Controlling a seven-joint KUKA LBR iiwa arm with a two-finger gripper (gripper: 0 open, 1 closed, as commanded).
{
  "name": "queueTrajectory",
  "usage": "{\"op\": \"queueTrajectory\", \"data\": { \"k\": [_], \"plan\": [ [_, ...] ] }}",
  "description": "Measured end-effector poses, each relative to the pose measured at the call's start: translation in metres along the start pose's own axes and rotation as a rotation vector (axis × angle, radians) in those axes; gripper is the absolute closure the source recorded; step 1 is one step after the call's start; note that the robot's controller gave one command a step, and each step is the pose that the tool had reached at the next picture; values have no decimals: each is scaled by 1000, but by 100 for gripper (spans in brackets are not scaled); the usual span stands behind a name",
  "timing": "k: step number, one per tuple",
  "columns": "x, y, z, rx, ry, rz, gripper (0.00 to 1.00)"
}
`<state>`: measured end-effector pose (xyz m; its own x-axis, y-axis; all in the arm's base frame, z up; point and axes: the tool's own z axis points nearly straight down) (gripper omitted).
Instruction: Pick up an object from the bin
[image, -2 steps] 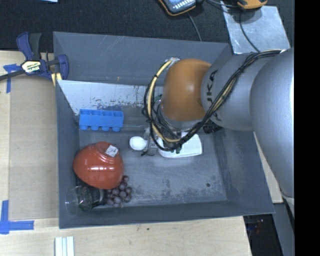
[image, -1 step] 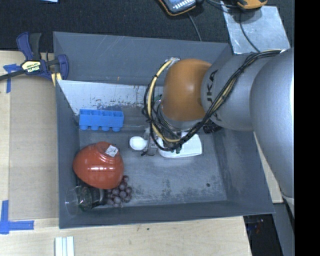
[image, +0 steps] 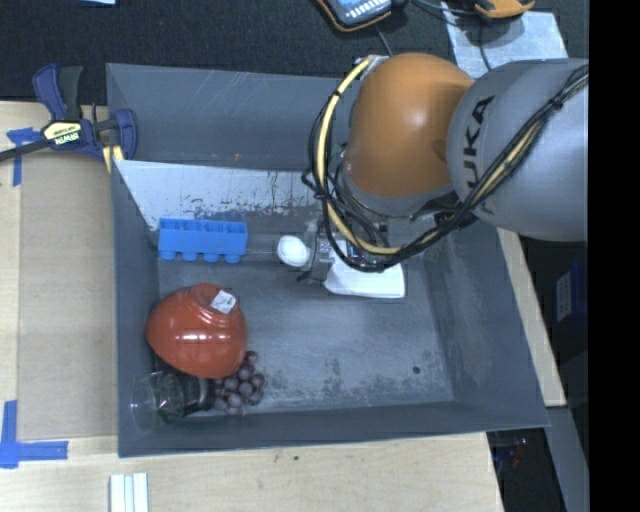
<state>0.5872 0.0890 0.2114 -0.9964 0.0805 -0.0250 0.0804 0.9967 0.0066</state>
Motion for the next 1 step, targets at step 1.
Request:
{"op": "queueTrajectory", "data": {
  "k": [1],
  "plan": [
    [9, -9, -4, 2, 9, -12, 100]
  ]
}}
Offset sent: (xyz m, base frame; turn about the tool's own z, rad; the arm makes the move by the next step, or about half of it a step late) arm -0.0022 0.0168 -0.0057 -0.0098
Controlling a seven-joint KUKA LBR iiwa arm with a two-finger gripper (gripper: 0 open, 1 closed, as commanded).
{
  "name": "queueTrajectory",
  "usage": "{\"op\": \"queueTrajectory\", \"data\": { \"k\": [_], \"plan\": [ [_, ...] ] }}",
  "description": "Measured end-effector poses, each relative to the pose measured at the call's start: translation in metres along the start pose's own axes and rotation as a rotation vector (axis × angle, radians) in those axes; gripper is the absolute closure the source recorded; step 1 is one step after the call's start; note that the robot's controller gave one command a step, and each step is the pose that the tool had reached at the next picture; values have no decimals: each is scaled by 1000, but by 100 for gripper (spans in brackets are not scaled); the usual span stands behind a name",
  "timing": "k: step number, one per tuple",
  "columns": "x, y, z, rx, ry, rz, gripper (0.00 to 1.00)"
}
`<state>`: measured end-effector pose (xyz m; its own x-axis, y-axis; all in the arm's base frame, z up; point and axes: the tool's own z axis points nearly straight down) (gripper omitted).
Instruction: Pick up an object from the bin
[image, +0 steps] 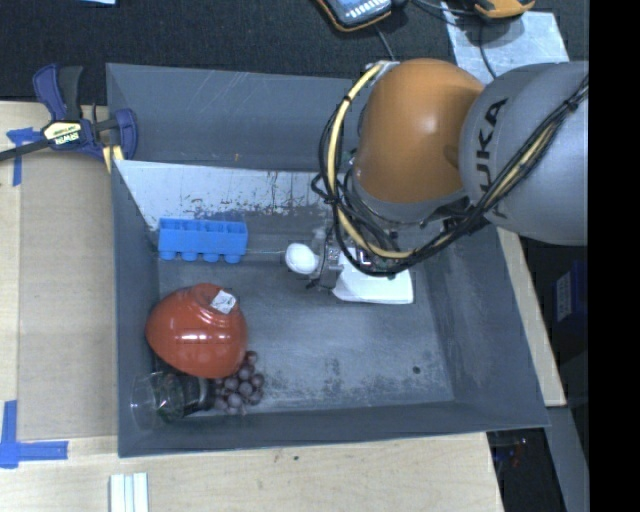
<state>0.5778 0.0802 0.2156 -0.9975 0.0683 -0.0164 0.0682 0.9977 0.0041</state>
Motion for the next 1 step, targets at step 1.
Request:
{"op": "queueTrajectory", "data": {
  "k": [1],
  "plan": [
    [-6, 26, 10, -3, -13, 1, 100]
  ]
}}
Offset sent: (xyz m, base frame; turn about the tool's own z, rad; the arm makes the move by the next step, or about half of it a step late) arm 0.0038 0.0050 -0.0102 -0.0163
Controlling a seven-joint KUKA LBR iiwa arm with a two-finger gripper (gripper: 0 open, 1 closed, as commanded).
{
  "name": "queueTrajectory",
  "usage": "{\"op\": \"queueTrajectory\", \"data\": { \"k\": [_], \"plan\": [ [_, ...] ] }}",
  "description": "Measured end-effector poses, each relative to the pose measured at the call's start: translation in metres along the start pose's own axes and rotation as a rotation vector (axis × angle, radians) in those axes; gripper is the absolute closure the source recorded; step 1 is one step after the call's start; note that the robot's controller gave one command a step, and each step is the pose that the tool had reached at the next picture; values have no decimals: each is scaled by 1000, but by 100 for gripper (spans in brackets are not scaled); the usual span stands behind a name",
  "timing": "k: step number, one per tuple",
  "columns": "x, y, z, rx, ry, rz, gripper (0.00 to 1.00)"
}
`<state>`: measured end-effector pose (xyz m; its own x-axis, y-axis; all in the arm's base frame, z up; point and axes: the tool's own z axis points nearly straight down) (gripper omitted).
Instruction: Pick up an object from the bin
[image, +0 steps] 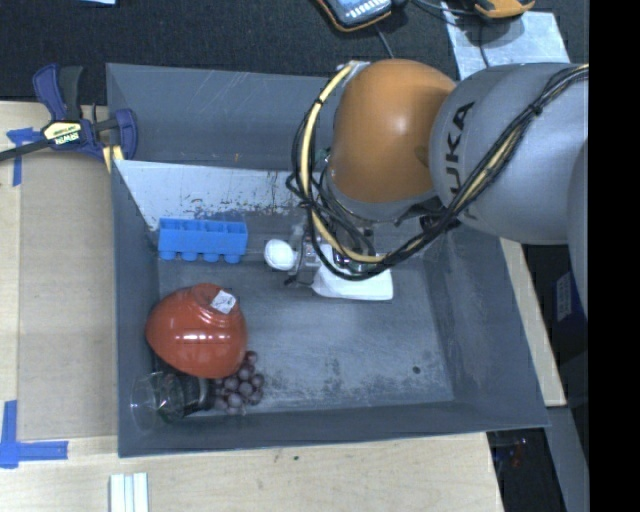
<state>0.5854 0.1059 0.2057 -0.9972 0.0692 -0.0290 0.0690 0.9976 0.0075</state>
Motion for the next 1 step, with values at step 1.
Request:
{"op": "queueTrajectory", "data": {
  "k": [1],
  "plan": [
    [2, -22, 0, 5, 11, -17, 100]
  ]
}}
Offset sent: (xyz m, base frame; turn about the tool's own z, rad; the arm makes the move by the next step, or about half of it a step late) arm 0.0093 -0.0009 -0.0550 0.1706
